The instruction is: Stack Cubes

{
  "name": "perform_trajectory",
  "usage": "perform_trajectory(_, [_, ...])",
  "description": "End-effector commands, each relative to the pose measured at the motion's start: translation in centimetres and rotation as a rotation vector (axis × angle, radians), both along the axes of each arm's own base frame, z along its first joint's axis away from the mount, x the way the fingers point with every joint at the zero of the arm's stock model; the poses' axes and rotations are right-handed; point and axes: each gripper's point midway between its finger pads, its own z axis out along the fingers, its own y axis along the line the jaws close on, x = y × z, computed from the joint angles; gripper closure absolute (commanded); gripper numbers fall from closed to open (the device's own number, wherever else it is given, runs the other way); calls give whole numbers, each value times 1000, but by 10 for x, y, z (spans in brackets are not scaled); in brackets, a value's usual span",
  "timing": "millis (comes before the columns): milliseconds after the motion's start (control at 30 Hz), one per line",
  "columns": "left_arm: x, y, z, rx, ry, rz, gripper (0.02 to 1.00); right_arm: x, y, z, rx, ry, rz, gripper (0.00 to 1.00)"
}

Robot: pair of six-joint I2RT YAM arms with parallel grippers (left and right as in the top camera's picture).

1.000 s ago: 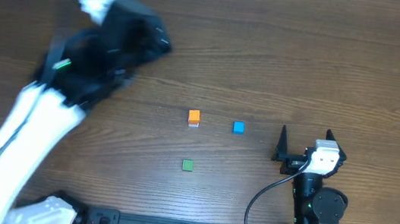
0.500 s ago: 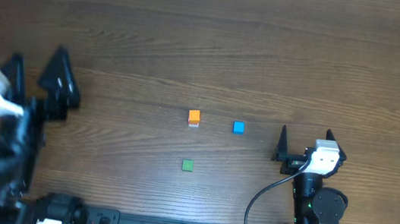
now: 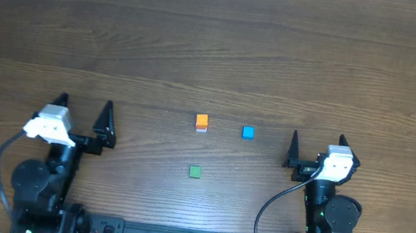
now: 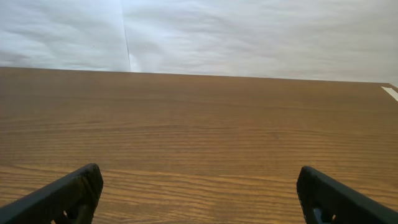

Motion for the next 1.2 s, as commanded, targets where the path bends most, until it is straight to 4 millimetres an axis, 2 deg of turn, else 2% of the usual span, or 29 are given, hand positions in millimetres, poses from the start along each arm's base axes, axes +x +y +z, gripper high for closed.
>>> perform_trajectory(33, [0,-9,-19,37,3,-54,23,0,-1,-2,-1,-3,-4,9])
perform_trajectory(400, [2,-13,-45,35,29,-72,20,0,-1,-2,-1,-3,-4,9])
perform_trajectory(1200, [4,-12,-44,34,-4,-71,23,0,-1,-2,-1,-3,-4,7])
